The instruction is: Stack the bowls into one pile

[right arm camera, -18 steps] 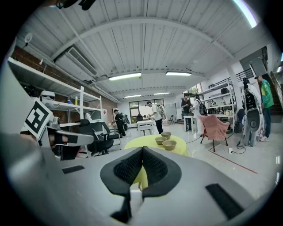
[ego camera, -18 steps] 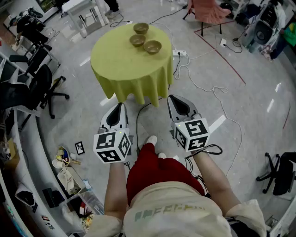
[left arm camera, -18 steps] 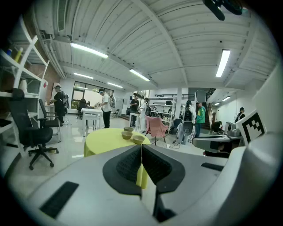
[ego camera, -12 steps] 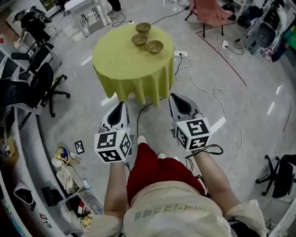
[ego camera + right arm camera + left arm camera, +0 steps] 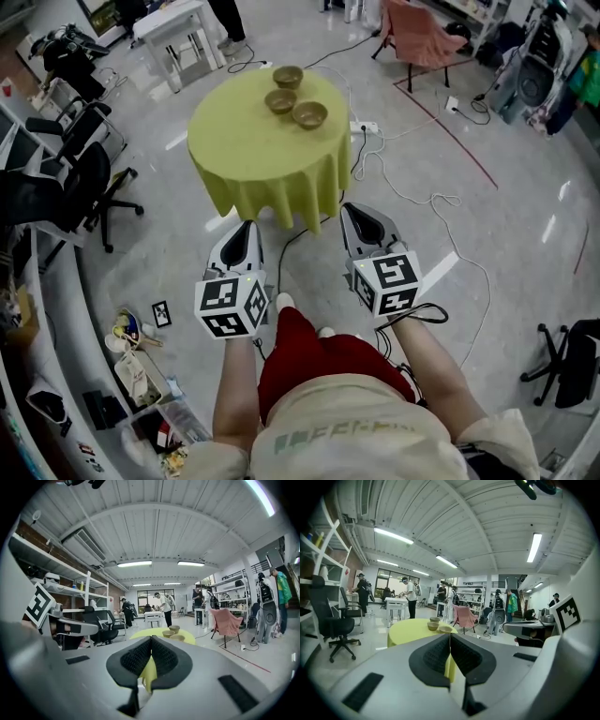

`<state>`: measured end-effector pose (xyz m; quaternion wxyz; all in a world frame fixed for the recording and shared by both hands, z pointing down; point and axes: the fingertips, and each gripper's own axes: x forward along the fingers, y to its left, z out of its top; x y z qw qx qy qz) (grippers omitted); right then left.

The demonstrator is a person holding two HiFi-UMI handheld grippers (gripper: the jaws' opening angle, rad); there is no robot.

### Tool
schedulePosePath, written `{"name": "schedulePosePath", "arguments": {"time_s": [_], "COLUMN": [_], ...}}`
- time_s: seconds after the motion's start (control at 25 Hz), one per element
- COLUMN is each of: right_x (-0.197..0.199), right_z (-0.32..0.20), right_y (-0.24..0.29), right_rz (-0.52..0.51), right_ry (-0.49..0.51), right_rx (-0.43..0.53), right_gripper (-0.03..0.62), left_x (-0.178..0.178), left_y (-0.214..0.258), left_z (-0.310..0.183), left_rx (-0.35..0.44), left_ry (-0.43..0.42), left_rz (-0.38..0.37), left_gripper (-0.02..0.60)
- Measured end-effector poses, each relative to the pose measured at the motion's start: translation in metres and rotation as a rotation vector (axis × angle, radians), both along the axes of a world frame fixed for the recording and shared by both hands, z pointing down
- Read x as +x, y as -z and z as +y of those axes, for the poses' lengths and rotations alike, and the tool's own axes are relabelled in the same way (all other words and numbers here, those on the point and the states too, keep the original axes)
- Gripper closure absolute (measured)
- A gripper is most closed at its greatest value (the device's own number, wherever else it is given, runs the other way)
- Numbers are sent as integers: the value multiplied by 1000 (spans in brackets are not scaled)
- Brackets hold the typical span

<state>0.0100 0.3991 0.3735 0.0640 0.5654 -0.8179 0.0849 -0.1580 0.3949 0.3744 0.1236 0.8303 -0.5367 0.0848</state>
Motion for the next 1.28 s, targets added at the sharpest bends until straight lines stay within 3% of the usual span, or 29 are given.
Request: {"name": "schedulePosePath", "arguments": {"time_s": [0.6, 1.28], "right_x": [14, 12], "right_z": [-42, -206], "right_y": [13, -6], "right_rz": [-6, 11], "right_ry": [-26, -42], "right_rx": [47, -5], "right_gripper": [557, 557], "left_x": [10, 16], "left_y": [5, -14], "left_z": [-41, -214], "left_rx": [36, -3], "left_ry": [2, -54], "left_rz": [-11, -6], "left_gripper": [558, 558]}}
